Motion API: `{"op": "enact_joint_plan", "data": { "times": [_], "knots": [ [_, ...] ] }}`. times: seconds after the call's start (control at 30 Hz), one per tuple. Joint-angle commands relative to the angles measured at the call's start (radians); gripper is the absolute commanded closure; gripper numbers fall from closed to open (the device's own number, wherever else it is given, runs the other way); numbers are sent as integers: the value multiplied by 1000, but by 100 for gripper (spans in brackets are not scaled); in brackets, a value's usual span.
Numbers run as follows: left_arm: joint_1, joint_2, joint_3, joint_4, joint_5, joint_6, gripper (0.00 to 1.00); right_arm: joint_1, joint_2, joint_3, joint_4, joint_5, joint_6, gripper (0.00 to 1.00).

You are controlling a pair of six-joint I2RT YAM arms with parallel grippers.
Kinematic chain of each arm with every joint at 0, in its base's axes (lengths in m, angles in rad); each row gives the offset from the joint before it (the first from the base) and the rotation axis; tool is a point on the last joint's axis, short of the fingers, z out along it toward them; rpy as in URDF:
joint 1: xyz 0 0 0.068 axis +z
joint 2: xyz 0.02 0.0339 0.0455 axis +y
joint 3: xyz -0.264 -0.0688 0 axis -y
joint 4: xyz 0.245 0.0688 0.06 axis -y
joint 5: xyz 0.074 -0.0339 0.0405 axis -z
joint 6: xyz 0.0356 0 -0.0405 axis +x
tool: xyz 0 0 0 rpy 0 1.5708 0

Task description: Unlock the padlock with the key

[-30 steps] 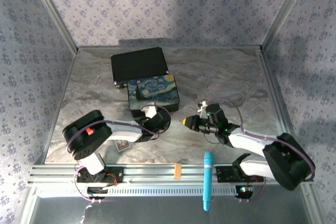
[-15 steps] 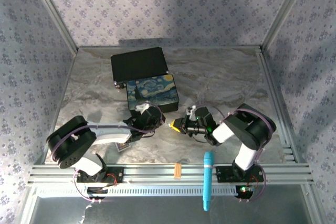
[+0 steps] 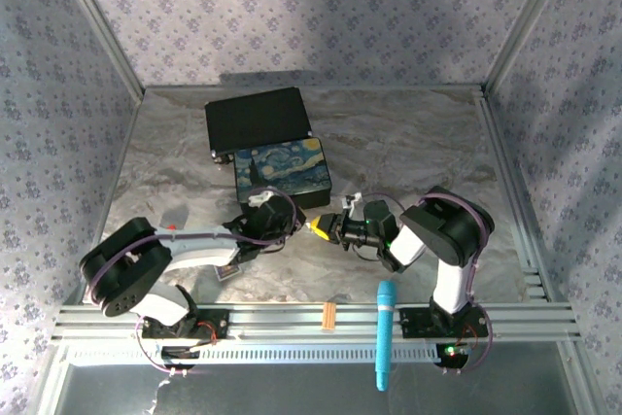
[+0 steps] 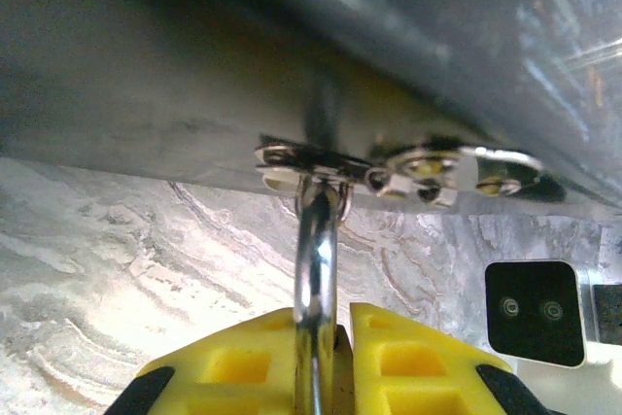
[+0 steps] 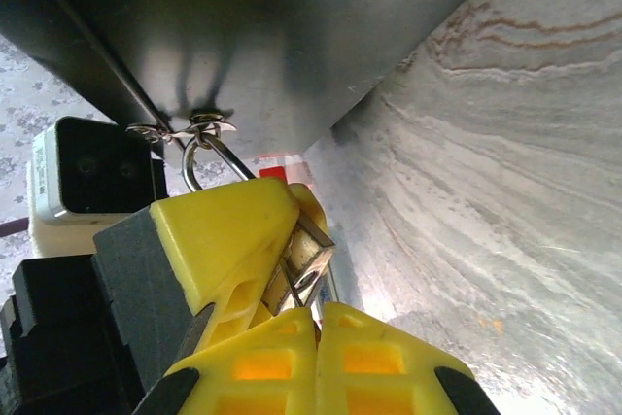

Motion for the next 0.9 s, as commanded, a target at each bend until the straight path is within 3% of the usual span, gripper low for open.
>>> {"op": "enact_joint_plan", "data": {
  "times": [0.0, 0.87],
  "knots": [
    [5, -56, 4, 24, -29, -6, 96, -5, 1, -39, 35, 14, 11, 100],
    [8, -63, -16, 129, 35, -75, 98, 1, -33, 23, 36, 21, 23, 100]
  ]
}}
